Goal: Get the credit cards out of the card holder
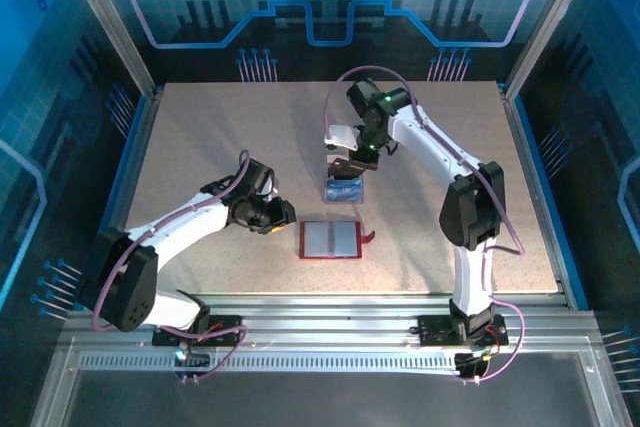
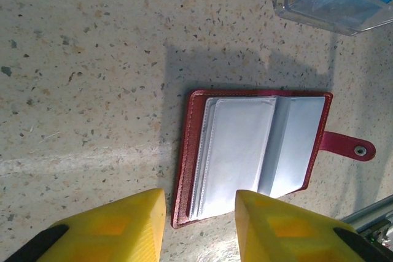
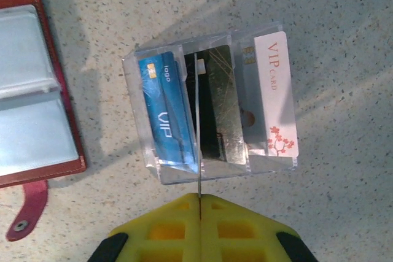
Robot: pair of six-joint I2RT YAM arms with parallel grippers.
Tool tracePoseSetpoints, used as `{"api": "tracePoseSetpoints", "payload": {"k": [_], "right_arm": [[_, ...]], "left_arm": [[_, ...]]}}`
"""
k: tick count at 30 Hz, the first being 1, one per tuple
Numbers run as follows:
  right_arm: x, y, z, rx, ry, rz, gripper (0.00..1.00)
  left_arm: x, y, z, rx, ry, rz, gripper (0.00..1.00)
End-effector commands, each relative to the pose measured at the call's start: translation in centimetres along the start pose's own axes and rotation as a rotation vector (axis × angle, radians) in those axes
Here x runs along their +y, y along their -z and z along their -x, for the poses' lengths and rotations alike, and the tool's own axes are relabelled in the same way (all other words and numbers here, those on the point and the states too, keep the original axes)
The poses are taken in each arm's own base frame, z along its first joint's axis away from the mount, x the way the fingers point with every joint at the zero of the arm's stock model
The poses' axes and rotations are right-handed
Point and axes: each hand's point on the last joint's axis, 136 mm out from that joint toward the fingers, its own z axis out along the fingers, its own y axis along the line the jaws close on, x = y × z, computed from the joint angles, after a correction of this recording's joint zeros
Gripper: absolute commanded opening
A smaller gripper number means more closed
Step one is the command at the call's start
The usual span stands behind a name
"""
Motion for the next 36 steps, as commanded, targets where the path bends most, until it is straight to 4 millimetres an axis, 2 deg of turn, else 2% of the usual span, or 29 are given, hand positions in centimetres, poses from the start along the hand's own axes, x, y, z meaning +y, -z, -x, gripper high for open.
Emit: {"api": "tracePoseSetpoints", "payload": {"k": [1,12,18,28,32,36], "right_arm": [[0.1,-0.6,-0.3,0.048,0.063,0.031,0.0],[0.0,-2.8,0.3,0.058,0.125,0.074,0.0],[0.0,-4.3,0.0,0.086,0.143,0.097,0.0],[0.9,-5.6,-0.6,0.12,0.139,0.146,0.0],[0.3,-5.1,-0.5,0.124,0.122,0.111,0.15],[-0.8,-3.7,0.3,0.088,0.108,0.042,0.23]], "left_arm": [[-0.2,0.1,0.5,0.007,-0.011,0.003,0.35],[-0.1,-0.2,0.7,0.016,-0.001,0.008,0.36],[0.1,-0.2,0.7,0.017,0.004,0.011,0.36],[0.2,-0.4,0.6,0.027,0.009,0.011,0.36],[0.0,-0.4,0.8,0.028,0.008,0.007,0.36],[-0.2,-0.5,0.9,0.03,0.007,0.002,0.36]]}}
